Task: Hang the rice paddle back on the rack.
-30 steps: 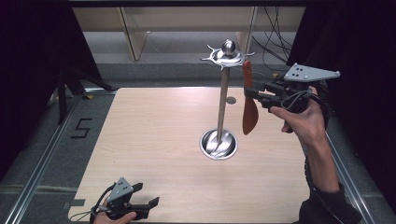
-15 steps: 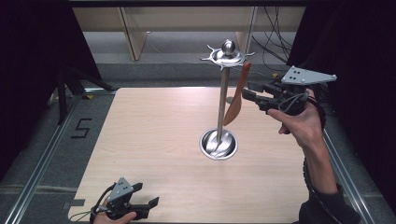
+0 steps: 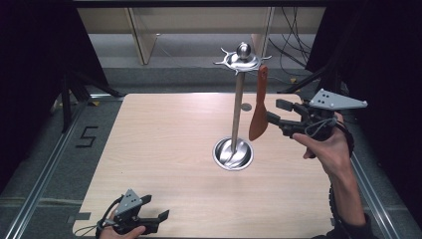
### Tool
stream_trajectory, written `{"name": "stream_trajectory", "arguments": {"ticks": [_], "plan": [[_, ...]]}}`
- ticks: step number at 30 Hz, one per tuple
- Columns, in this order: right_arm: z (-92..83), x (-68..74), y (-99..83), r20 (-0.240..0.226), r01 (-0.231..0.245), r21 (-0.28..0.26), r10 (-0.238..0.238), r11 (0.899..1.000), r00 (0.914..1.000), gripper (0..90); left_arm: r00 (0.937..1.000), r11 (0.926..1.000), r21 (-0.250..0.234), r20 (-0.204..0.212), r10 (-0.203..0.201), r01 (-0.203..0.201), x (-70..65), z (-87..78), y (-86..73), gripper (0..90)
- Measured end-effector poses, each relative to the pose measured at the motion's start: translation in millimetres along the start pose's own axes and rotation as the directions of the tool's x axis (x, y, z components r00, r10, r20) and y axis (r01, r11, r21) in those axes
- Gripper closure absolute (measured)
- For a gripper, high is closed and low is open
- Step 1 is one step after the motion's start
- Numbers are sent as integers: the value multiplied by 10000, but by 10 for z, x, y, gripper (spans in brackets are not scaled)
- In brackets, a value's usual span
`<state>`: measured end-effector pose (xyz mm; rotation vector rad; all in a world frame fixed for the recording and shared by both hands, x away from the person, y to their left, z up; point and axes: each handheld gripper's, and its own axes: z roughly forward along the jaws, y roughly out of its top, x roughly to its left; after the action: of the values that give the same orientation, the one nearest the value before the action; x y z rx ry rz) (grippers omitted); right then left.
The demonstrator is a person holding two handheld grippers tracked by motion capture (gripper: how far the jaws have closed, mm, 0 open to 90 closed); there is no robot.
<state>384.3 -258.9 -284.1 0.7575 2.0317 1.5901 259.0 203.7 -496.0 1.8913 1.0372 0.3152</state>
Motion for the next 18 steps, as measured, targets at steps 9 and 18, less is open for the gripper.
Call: {"name": "stream_trajectory", "arguments": {"ticks": [9, 18], "plan": [[13, 30, -243, 230, -455, 399, 446, 9982, 9987, 386, 10000, 10000, -26, -19, -49, 49, -4, -4, 1, 161], [18, 16, -434, 506, -487, 608, 457, 9970, 9977, 368, 10000, 10000, -8, -6, -5, 5, 0, 0, 0, 161]]}}
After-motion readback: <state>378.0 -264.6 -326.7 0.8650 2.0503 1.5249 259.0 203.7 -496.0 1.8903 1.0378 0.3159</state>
